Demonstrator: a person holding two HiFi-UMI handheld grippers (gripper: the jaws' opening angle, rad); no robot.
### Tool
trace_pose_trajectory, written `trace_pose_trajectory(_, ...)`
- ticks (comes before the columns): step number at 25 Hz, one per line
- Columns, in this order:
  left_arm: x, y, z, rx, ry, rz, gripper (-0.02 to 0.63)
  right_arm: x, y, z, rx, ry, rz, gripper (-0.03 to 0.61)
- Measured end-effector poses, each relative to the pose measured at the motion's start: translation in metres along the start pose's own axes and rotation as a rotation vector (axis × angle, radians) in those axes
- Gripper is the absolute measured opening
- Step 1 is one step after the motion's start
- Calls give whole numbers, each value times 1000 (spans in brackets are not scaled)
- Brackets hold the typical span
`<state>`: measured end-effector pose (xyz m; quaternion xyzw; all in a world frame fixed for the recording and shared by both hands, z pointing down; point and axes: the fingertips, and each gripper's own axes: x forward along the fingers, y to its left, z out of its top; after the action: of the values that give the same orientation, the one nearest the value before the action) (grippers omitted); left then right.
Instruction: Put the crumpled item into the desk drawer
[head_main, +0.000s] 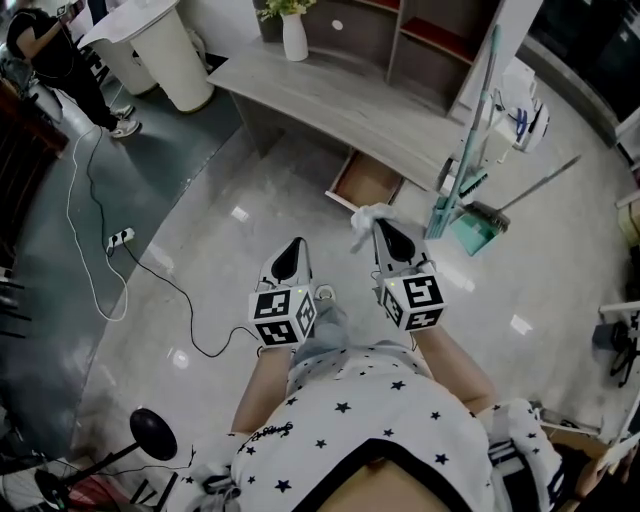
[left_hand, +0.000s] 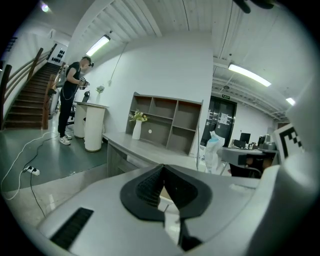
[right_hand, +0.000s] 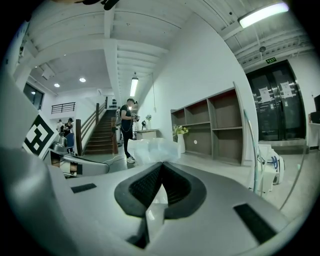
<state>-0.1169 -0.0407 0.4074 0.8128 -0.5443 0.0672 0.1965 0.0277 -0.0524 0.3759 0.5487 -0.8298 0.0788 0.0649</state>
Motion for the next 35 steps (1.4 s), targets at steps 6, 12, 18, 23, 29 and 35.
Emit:
trace_pose_trajectory(6,53,22,31,19,18,-44,11,56,-18,17,11,2,-37,-6)
trace_pose_trajectory(12,99,40,49,41,39,-99,11,100,-32,24,20,4,-81,-6)
trace_pose_trajectory(18,141,57,58,45,63,-140,11,140,-48,23,31,19,-124,-6)
trace_pose_trajectory(23,167,69,56,53,100,-170,11,163,-61,15,44,36,-164,-6)
trace_pose_trajectory(29,192,78,51,55,132,-192,11,179,-77,-9,71,81,-213,-6)
trace_pose_trajectory(35,216,74,41,55,166,-197,11,191,-104,-47,99,159,-242,-6)
